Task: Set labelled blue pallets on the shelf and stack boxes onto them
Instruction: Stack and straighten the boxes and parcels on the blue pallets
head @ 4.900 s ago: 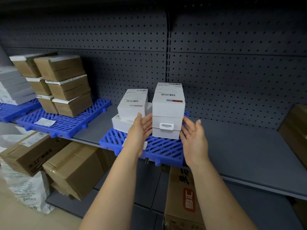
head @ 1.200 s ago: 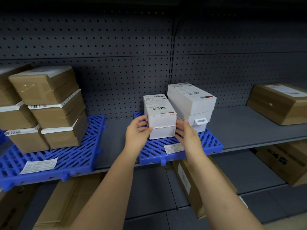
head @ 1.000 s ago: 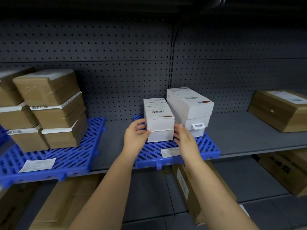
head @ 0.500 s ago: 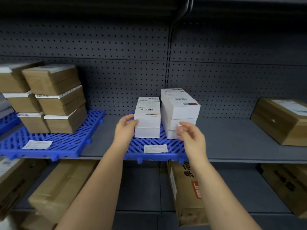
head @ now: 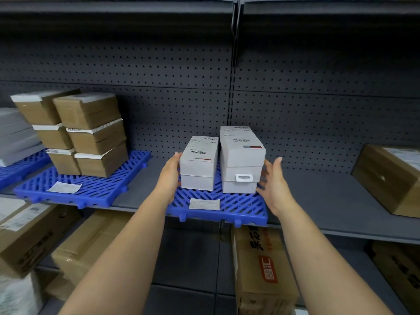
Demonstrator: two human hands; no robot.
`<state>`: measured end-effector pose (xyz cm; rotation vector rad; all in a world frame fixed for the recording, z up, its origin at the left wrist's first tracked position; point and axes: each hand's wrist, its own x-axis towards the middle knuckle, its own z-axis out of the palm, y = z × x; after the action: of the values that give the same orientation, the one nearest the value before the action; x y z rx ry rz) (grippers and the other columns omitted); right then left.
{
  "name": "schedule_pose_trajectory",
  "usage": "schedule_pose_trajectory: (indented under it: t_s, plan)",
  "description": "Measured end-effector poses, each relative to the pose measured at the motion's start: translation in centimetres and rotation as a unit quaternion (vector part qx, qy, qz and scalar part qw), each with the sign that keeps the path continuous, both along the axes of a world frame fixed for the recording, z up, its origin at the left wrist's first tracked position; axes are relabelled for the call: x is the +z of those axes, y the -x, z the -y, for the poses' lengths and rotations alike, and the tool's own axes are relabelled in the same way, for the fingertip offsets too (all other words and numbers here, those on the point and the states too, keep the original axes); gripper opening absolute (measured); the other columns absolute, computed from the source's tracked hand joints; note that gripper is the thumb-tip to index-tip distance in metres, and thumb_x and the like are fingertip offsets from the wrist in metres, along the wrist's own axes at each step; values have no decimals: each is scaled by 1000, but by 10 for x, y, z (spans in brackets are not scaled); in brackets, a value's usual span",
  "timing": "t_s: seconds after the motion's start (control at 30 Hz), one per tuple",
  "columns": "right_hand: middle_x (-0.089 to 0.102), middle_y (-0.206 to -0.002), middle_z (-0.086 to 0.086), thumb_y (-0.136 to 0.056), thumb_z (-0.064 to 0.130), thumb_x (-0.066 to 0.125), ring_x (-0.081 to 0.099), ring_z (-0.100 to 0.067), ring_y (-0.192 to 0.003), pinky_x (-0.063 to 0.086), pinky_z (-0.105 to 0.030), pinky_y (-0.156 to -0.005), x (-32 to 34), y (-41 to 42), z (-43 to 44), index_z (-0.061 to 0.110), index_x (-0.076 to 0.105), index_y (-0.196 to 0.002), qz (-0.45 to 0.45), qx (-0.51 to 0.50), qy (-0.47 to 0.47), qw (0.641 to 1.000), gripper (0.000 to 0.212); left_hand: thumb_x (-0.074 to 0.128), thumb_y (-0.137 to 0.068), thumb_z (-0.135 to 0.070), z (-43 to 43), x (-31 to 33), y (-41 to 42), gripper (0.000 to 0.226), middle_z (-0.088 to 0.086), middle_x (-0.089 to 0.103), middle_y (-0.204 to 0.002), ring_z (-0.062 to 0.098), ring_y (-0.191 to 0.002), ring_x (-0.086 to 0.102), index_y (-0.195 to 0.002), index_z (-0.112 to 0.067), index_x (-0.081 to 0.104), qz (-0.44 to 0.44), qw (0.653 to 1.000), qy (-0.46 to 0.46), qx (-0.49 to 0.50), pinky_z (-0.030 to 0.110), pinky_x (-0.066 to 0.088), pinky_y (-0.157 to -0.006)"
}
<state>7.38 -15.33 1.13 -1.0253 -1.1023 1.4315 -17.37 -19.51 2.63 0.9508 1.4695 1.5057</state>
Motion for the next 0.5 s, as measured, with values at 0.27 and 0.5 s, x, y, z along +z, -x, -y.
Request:
schedule_pose_trajectory:
  t_s: [0.27,0.5]
  plan:
    - [55,-124,9,-91,70,22,48,-20,-123,38,-44,-108,2,2,-4,36,48,-134,-17,3,1,1000,60,30,-103,-50,-3,0,-1,37,-5,64,-109,10,-95,59,-113,-34,62,27,1000,-4,3,29,46,-69]
    - [52,-130,6,-91,70,24,47,-22,-124,37,-44,-109,-1,10,-11,33,46,-139,-34,17,16,999,64,30,-102,-51,-10,-7,6,39,-6,65,-108,8,-97,60,-118,-32,60,44,999,1,-6,34,46,-77]
